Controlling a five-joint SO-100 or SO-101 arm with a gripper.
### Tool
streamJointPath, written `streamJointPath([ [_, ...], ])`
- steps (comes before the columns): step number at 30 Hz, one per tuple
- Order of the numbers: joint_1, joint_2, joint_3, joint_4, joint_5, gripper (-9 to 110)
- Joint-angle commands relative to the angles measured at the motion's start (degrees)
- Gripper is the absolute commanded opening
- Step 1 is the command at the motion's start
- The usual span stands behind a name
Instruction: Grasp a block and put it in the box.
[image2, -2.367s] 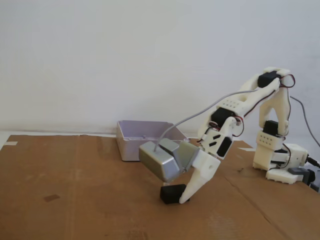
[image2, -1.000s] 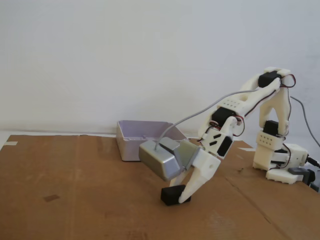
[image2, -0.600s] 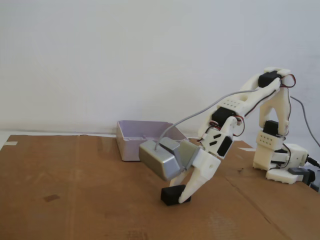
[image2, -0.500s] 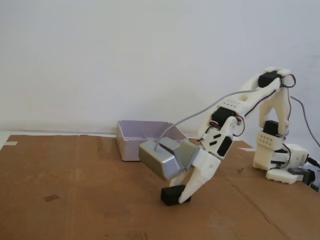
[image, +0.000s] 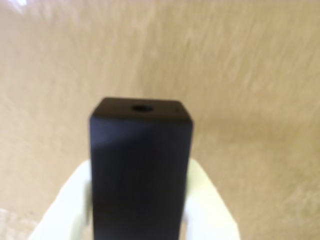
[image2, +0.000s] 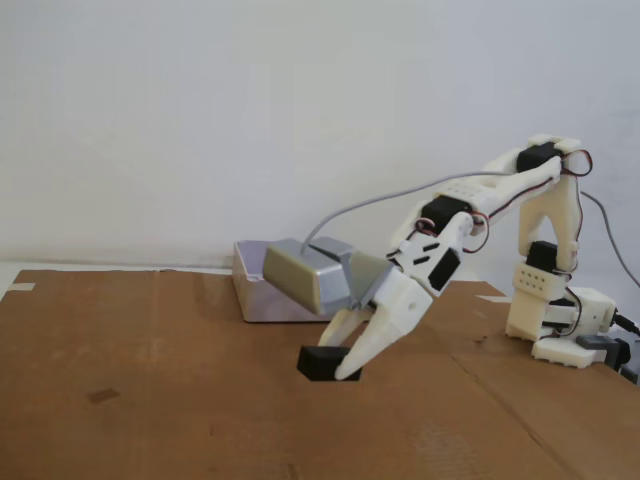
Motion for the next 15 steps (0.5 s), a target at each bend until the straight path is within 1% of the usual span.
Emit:
streamJointPath([
  [1,0.62,3.34,-9.14,-0.79,-0.7,4],
  [6,2.9,3.52,-11.25,-0.7,-2.55,5],
  [10,5.36,7.82,-10.72,-0.62,-2.9,5],
  [15,9.84,14.5,-10.55,4.92,-4.22,4],
])
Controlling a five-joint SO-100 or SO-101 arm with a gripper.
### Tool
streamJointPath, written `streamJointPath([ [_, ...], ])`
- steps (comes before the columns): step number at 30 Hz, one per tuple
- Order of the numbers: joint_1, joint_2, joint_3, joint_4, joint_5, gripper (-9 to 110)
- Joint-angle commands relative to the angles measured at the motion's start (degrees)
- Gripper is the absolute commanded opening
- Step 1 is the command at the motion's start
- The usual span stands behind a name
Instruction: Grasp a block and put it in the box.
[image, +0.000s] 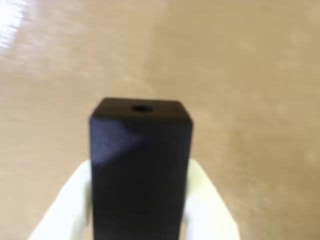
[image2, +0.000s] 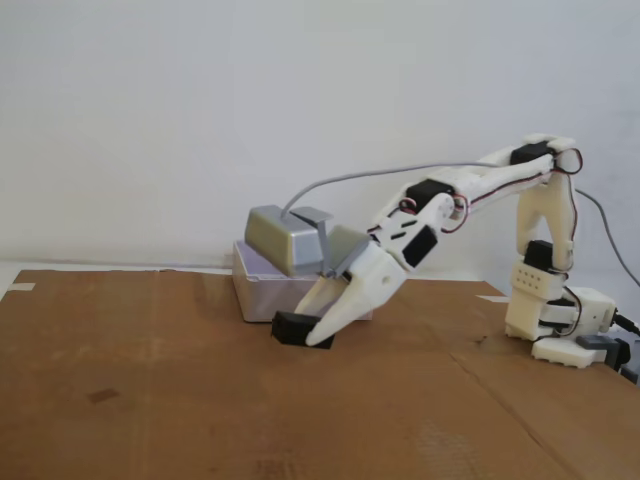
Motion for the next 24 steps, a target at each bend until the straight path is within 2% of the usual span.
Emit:
streamJointPath([
  [1,4.31,13.62,-6.68,2.55,-0.88,4],
  [24,22.76,21.71,-6.68,8.44,-2.55,4],
])
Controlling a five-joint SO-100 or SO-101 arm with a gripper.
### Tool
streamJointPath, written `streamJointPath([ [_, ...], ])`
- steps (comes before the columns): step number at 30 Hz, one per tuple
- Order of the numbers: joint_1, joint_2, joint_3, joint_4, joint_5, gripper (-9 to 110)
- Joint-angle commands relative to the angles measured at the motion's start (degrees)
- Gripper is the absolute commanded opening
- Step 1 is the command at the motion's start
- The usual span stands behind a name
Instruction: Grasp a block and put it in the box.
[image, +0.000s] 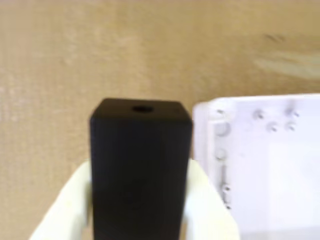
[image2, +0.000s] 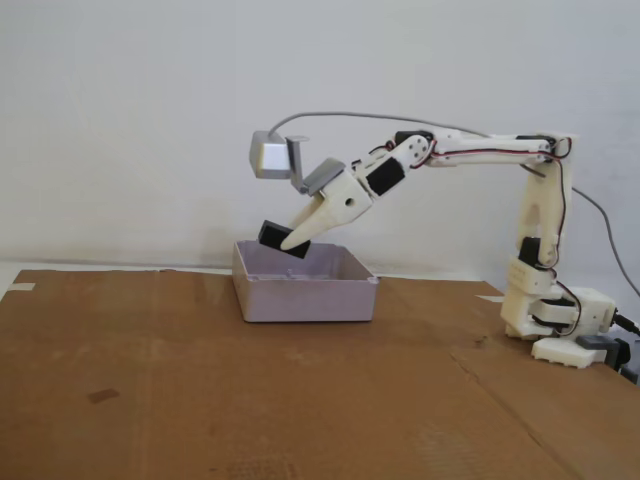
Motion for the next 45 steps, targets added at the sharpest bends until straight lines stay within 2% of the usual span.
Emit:
streamJointPath([
  [1,3.43,9.84,-6.68,0.18,-0.62,4],
  [22,24.17,8.88,-0.44,-0.62,-0.62,4],
  [32,24.17,8.79,7.29,-0.7,-0.62,4],
  [45,21.01,5.01,8.44,-3.52,-0.62,5],
])
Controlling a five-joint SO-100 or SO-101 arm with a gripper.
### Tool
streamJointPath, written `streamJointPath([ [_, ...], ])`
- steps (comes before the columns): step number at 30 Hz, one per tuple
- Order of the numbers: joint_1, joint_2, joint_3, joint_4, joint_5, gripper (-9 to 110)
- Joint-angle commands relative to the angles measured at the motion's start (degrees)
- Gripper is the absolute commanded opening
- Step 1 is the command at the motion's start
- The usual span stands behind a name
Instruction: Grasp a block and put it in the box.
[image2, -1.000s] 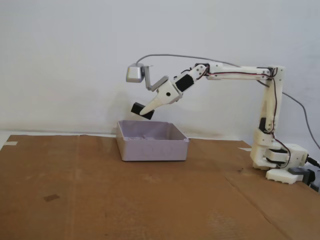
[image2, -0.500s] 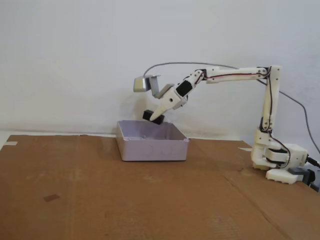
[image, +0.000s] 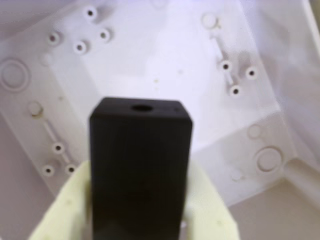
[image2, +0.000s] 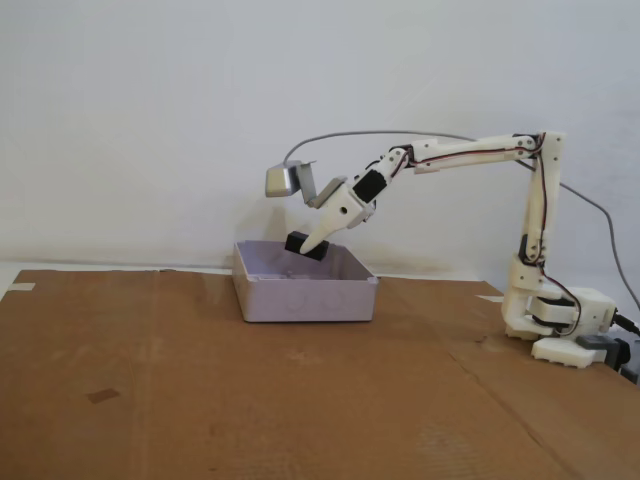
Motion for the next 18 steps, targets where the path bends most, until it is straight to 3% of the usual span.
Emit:
streamJointPath([
  [1,-0.62,4.48,-1.05,-2.81,-0.62,5],
  [18,-0.62,2.64,3.96,-4.31,-0.62,5],
])
